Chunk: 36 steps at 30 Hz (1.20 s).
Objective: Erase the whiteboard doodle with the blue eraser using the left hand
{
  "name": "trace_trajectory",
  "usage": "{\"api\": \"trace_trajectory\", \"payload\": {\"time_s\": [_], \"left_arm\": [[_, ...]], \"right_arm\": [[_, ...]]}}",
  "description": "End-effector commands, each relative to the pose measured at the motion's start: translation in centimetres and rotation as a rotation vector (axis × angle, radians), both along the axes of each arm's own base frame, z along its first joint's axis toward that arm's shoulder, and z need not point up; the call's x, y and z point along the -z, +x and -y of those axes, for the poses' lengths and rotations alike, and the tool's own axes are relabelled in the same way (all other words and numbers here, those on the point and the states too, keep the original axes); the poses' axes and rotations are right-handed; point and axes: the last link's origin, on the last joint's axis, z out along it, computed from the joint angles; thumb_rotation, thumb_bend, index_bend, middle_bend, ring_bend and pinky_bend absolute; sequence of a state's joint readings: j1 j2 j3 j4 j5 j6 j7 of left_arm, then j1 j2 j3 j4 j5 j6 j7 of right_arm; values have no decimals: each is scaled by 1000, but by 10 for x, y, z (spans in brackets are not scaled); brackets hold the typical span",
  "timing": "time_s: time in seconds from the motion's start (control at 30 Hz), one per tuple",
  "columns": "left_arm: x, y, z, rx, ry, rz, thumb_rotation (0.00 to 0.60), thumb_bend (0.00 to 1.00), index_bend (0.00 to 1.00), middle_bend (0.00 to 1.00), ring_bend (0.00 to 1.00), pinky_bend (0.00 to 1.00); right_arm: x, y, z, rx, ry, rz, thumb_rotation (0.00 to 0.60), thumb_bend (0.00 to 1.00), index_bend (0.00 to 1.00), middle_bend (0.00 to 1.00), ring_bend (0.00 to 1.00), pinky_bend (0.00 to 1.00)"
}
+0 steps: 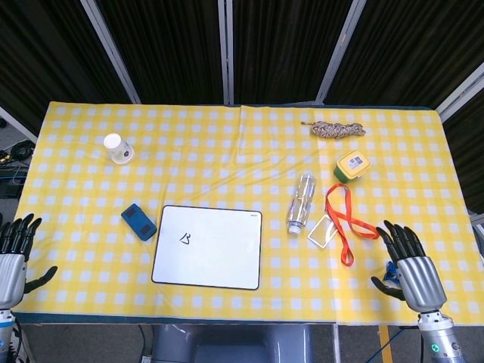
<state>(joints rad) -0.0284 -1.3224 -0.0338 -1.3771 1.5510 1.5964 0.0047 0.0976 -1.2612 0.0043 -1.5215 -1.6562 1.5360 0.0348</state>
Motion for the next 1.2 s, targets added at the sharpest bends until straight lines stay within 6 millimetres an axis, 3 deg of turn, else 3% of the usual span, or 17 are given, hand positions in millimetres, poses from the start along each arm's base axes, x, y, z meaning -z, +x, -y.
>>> {"api": "trace_trajectory", "payload": {"time_s": [0.03, 0.33, 0.5, 0.93, 1.2], "left_arm": [[1, 0, 0, -2, -3, -2, 600, 174, 0, 0, 0, 0], [3, 1, -2, 4, -26, -10, 600, 185, 0, 0, 0, 0], [8, 8, -14, 45, -79, -49, 600, 195, 0, 0, 0, 0], [26, 46, -101, 143, -382, -281, 600, 216, 56, 0, 0, 80], [42, 52, -143, 158, -477, -399, 600, 231, 125, 0, 45, 105]], "right_arm": [[-2, -1, 1, 7, -10, 1, 600, 64, 0, 0, 0, 0], [-5, -3, 3, 19, -19, 5, 600, 64, 0, 0, 0, 0], [-8, -5, 5, 31, -28, 9, 600, 64, 0, 0, 0, 0], [-14, -18, 14, 89, -37, 25, 600, 64, 1, 0, 0, 0], [-19, -25, 19, 119, -46, 41, 600, 64, 1, 0, 0, 0]]}}
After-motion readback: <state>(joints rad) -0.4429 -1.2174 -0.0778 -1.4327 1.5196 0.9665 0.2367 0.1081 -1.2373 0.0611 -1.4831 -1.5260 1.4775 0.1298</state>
